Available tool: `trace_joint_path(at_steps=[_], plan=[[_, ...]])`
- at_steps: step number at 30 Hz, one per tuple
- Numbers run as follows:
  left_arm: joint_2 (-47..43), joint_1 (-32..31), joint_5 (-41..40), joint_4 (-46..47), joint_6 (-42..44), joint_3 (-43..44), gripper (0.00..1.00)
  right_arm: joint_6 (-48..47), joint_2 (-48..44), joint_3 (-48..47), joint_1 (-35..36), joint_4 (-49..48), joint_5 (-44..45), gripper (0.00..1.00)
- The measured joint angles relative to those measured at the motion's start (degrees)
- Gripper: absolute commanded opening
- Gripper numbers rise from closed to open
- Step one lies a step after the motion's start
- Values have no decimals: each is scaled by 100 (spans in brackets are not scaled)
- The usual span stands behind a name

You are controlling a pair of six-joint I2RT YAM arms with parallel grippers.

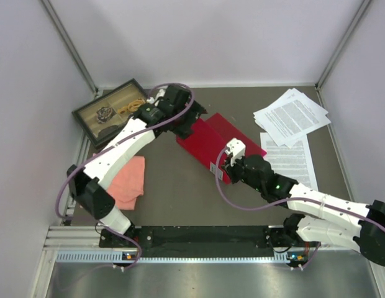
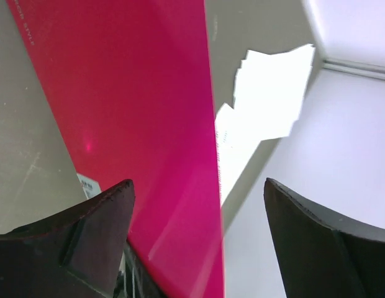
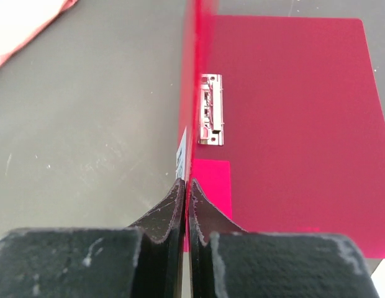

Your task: Put the files into the folder

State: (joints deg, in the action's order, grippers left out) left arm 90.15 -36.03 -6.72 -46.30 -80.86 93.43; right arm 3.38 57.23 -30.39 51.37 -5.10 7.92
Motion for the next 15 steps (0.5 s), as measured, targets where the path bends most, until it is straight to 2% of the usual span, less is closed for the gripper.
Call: trace_joint_path(at_steps=[2, 6, 11, 13, 14, 15], plan=[[350, -203, -262, -155, -111, 236, 83, -76, -2, 17, 114, -15, 94, 0], [903, -544, -588, -472, -286, 533, 68, -173, -9, 46, 321, -59, 291, 0], [1237, -866, -831, -660, -391, 612, 55, -195, -9, 188, 400, -61, 448, 1], [1237, -911, -964, -737, -350, 643, 43, -210, -9, 216, 411, -70, 442, 6], [1235, -925, -1019, -804, -317, 673, 40, -212, -9, 232, 411, -83, 437, 20], [1222, -938, -1097, -833, -256, 680, 35, -221, -7, 243, 413, -79, 426, 28]])
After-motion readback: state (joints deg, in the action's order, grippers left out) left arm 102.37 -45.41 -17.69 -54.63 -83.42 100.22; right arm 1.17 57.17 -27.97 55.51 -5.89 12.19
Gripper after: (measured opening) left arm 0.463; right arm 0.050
